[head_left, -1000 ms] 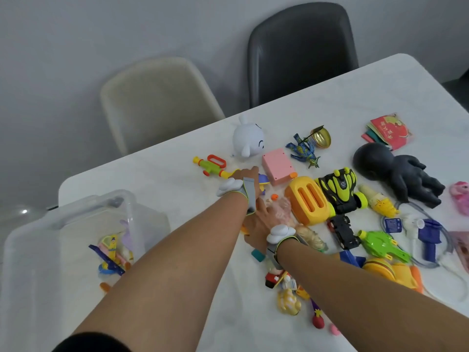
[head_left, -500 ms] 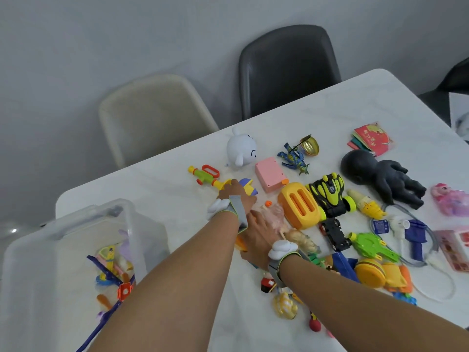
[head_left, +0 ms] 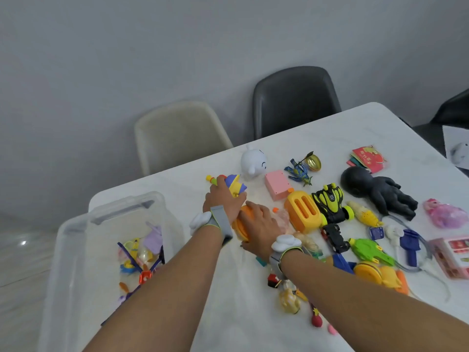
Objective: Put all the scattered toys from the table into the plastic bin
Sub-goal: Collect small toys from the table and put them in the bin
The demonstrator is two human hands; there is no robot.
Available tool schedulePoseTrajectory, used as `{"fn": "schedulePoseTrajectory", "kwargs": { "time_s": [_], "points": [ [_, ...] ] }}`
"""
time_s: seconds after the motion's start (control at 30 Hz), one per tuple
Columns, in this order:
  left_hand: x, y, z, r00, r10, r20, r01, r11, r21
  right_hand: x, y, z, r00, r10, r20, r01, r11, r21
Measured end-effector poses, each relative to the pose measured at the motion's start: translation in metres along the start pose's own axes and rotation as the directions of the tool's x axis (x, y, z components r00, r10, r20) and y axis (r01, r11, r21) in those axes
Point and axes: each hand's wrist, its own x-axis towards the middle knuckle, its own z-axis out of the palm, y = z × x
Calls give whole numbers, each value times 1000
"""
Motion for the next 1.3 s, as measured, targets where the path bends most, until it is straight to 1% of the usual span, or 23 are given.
{"fn": "schedulePoseTrajectory", "kwargs": {
  "time_s": [0.13, 0.2, 0.33, 0.43, 0.57, 0.8, 0.9, 0.97, 1.07, 1.2, 1.3],
  "points": [
    [-20, -13, -31, 998, 5, -64, -8, 999, -44, -5, -28, -17, 997, -14, -77, 15, 1000, 13],
    [-28, -21, -47, 993, -3, -114, -8, 995, -99, -7, -44, -26, 995, -27, -98, 29, 999, 20],
    [-39, -39, -84, 973, -46, -225, -4, 976, -216, -11, -75, -42, 991, -55, -125, 60, 998, 37],
    [-46, -58, -112, 958, -92, -272, 9, 957, -290, -9, -100, -50, 986, -65, -151, 71, 997, 37],
    [-57, -89, -142, 924, -165, -346, 57, 952, -301, -1, -131, -52, 977, -70, -202, 83, 995, 57],
    [-73, -162, -180, 878, -240, -415, 96, 936, -339, 19, -197, -48, 952, -78, -296, 100, 993, 60],
    [-80, -193, -188, 858, -338, -387, 194, 910, -366, 27, -230, -44, 939, -137, -316, 173, 981, 86],
    [-83, -216, -189, 850, -397, -346, 266, 891, -369, 35, -252, -37, 941, -166, -294, 198, 977, 84],
    [-86, -244, -182, 858, -430, -280, 330, 880, -341, 44, -274, -20, 959, -178, -220, 194, 979, 58],
    [-88, -273, -163, 863, -449, -232, 388, 883, -264, 52, -286, 11, 985, -163, -55, 164, 986, 4],
    [-86, -289, -147, 888, -440, -136, 409, 889, -207, 51, -285, 38, 987, -144, 78, 148, 988, -51]
  ]
}}
